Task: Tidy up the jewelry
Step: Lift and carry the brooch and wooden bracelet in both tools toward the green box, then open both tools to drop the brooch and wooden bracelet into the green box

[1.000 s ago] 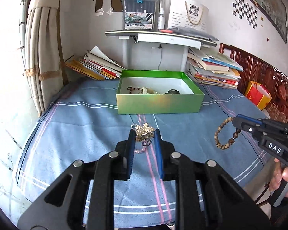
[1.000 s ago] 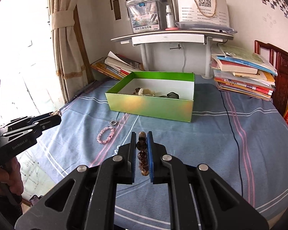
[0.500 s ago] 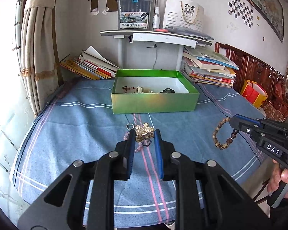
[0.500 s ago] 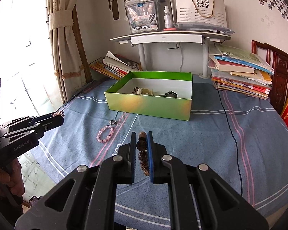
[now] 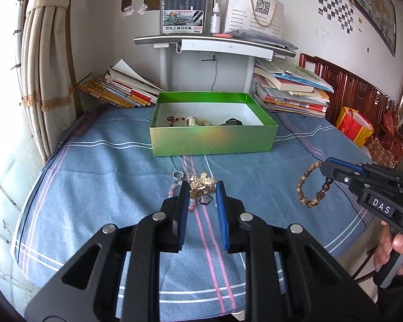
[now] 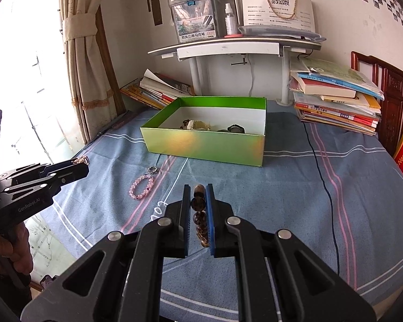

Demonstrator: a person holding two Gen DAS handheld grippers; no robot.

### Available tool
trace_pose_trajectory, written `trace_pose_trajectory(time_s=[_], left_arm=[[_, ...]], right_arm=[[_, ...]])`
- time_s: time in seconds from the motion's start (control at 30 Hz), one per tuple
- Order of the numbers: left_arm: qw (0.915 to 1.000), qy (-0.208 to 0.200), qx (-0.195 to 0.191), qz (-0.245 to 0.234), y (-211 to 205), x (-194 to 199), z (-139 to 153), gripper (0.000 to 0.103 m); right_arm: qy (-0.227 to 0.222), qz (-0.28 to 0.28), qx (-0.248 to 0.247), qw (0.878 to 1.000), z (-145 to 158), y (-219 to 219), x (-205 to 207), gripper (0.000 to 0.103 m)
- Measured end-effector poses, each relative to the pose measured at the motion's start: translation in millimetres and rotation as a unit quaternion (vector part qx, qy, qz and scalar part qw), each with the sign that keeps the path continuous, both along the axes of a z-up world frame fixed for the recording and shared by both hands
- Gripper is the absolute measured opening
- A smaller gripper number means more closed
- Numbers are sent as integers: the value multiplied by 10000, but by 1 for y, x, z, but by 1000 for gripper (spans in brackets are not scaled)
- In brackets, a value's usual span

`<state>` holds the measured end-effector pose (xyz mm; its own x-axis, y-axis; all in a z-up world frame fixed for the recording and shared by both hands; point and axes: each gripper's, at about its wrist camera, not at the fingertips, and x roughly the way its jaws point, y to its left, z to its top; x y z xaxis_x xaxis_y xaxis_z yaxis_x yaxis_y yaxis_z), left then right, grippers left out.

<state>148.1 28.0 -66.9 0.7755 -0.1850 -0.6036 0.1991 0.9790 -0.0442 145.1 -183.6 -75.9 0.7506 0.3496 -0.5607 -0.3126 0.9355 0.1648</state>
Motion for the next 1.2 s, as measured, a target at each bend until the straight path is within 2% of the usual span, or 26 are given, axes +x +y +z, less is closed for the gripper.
trace_pose_trajectory(time_s=[0.2, 0.4, 0.57, 0.73, 0.77, 0.8, 0.83, 0.87, 0.93, 1.0, 1.07, 1.2], left_arm=[[9999, -85, 42, -109, -8, 21, 13, 20], [9996, -239, 47, -136, -14, 74, 36, 20], [9999, -75, 103, -69, -16, 155, 43, 20], [9994, 310, 141, -17, -20, 243, 24, 21], [9992, 363, 169, -46, -22, 253, 19, 27], [9987, 422, 264, -49, -24, 266, 13, 57], [9982, 443, 414, 28, -26, 277, 6, 72], [9980, 368, 491, 160, -25, 282, 3, 79], [9984, 260, 391, 306, -18, 280, 5, 79], [9991, 150, 224, 337, -9, 266, 12, 81], [9991, -80, 18, 419, 6, 241, 23, 85], [9991, -164, -68, 383, 16, 191, 29, 86]], right_arm=[[-56, 36, 31, 10000, 6, -1, 21, 11], [-266, 39, 57, 9996, 28, 0, 65, 11], [-448, 13, -53, 9990, 48, 6, 125, 11], [-315, -132, -215, 9992, 42, 12, 202, 11], [-285, -166, -233, 9992, 38, 12, 214, 21], [-215, -217, -233, 9993, 31, 12, 231, 51], [-115, -291, -177, 9994, 24, 11, 243, 65], [-76, -405, -85, 9991, 21, 8, 248, 69], [-59, -476, 246, 9985, 23, -2, 242, 69], [-369, -588, 241, 9973, 33, -7, 219, 69], [-652, -598, 296, 9956, 45, -14, 189, 69], [-888, -520, 556, 9931, 58, -25, 131, 74]])
